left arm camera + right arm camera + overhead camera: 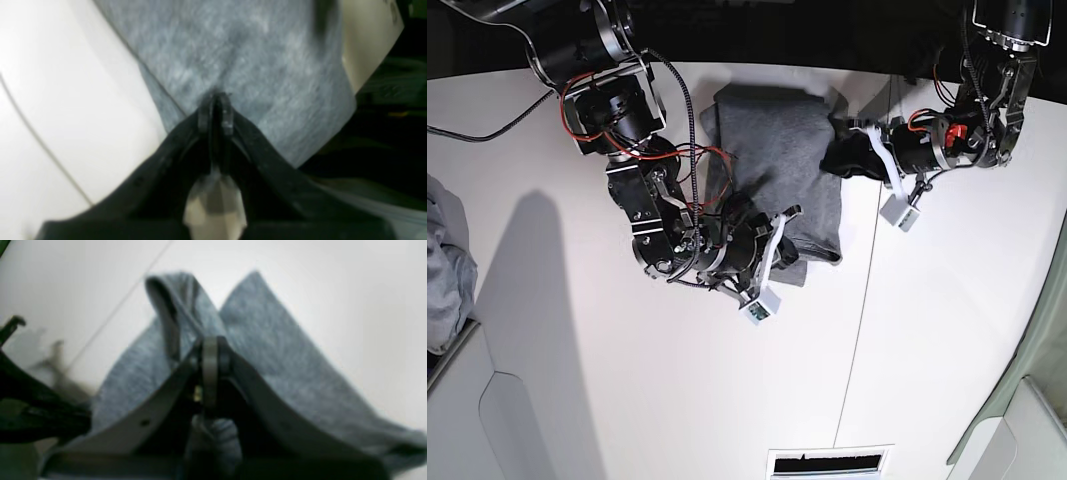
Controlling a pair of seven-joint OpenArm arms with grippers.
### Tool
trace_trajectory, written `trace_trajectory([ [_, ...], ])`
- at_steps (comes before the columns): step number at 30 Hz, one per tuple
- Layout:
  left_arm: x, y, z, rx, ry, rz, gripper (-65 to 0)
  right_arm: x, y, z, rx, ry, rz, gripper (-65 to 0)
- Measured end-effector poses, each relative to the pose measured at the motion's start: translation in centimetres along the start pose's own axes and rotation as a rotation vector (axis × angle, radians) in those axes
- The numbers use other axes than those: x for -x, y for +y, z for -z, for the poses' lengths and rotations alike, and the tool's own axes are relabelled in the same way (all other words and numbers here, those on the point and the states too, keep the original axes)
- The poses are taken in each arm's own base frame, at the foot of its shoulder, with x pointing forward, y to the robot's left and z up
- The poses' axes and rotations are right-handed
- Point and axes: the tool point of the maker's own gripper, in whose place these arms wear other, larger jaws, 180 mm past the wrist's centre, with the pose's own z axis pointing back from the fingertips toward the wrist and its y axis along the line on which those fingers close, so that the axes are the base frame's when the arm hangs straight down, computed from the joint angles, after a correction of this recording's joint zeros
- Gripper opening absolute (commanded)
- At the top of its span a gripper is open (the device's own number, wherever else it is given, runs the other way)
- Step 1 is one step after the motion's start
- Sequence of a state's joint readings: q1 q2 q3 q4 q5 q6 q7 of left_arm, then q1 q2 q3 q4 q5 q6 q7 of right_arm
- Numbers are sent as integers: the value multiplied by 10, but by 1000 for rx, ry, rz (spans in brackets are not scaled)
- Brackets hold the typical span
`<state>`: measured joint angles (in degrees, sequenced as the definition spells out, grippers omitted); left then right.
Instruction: Layout the t-shirt on the table in an organized manner, then fold the t-shirt properly
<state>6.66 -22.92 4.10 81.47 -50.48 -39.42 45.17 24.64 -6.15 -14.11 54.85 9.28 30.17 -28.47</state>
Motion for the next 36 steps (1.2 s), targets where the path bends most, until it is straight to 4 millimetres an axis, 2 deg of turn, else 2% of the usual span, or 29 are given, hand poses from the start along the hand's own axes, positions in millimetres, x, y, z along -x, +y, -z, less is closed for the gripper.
trace_trajectory([
  [2,-20,-9,-8,16,-34,54,-618,-21,3,-12,12,-54,-22,-650],
  [5,-31,-21,-21,35,-26,122,-618,-41,13,-32,23,-117,-54,-650],
  [8,-38,-30,-39,30,-33,197,-618,-40,25,-55,37,-133,-76,-650],
  [11,-31,-28,-59,-6,-25,221,-618,-27,37,-76,6,-154,-58,-650],
  [13,-20,-24,-73,-36,-15,207,-618,-5,37,-92,12,-148,-53,-650],
  [16,-1,-15,-92,-84,-7,149,-618,47,33,-113,56,-55,-46,-650],
  [18,13,-8,-105,-115,0,103,-618,76,42,-127,53,-15,-34,-650],
  [22,51,0,-127,-171,66,28,-618,117,65,-158,25,21,25,-650],
  [26,94,-9,-134,-174,159,-21,-618,165,83,-186,12,125,35,-650],
  [31,155,-12,-147,-228,315,-59,-618,223,112,-205,-49,263,86,-650],
  [33,176,-7,-149,-258,352,-78,-618,248,117,-211,-55,329,109,-650],
  [36,204,0,-145,-280,385,-102,-618,294,113,-220,-40,458,128,-650],
])
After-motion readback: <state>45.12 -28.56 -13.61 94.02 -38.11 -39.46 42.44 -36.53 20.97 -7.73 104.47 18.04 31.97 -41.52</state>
